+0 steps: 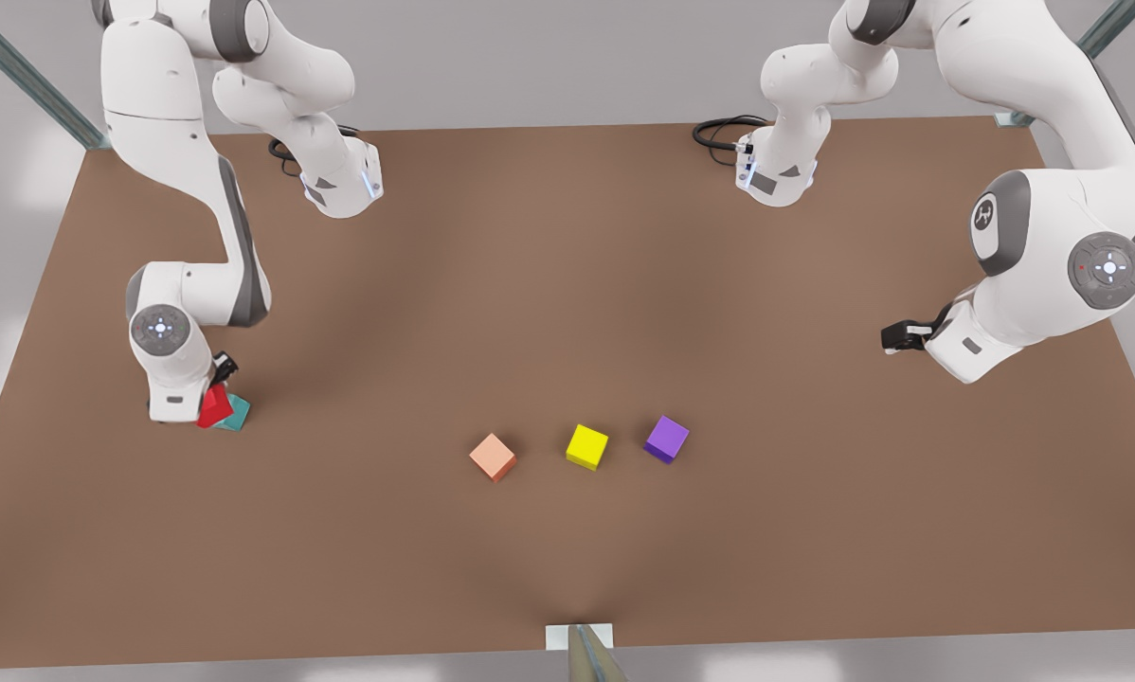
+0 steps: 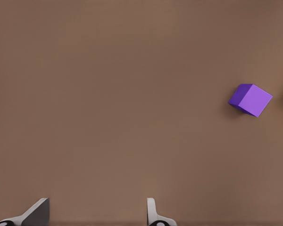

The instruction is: Pick up red wooden cube and pass to hand red wooden cube and place in blue wooden cube

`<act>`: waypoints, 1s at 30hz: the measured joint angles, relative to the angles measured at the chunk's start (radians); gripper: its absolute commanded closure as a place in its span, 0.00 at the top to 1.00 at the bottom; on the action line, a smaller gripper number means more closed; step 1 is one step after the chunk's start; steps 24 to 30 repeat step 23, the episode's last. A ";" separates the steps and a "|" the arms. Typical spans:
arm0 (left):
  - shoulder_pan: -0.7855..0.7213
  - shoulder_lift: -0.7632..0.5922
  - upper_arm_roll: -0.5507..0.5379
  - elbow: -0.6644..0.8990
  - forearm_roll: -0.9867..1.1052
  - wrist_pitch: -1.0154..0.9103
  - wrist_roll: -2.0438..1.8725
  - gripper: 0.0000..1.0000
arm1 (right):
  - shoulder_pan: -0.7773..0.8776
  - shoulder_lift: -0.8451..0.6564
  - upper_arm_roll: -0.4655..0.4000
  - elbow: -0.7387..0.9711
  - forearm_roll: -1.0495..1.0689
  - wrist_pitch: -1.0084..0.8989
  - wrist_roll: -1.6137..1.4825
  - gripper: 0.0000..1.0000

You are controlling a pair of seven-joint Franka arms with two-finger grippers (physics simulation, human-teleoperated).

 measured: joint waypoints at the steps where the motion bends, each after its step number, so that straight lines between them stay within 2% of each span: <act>1: 0.000 0.000 0.000 0.000 0.000 0.000 0.000 1.00 | 0.013 -0.016 0.002 0.007 0.006 -0.029 0.003 1.00; 3: -0.001 0.000 0.000 0.000 0.000 0.000 -0.001 1.00 | 0.050 -0.045 0.004 0.040 0.035 -0.097 0.009 1.00; 7: -0.001 0.000 0.000 0.000 0.001 -0.001 -0.001 1.00 | 0.095 -0.039 0.003 0.329 0.201 -0.323 0.053 1.00; 10: -0.001 0.000 0.000 0.000 0.002 -0.001 -0.002 1.00 | 0.086 -0.103 -0.005 0.420 0.333 -0.456 0.131 1.00; 12: -0.001 0.000 0.000 0.000 0.002 0.000 -0.002 1.00 | 0.069 -0.141 -0.002 0.478 0.379 -0.538 0.176 1.00; 15: -0.001 0.000 0.000 0.000 0.002 0.001 -0.002 1.00 | 0.076 -0.113 0.000 0.632 0.410 -0.681 0.238 1.00; 16: -0.001 0.000 0.000 0.000 0.003 0.001 -0.002 1.00 | 0.058 -0.113 0.031 0.661 0.414 -0.727 0.259 1.00; 18: 0.000 0.000 0.000 0.000 0.003 0.001 -0.002 1.00 | -0.057 -0.119 0.165 0.677 0.416 -0.799 0.299 1.00; 20: 0.003 0.000 0.000 0.000 0.003 0.000 -0.002 1.00 | -0.121 -0.121 0.218 0.677 0.417 -0.850 0.335 1.00; 30: 0.008 0.000 0.000 0.000 0.005 0.001 -0.002 1.00 | -0.163 -0.123 0.233 0.674 0.417 -0.900 0.382 1.00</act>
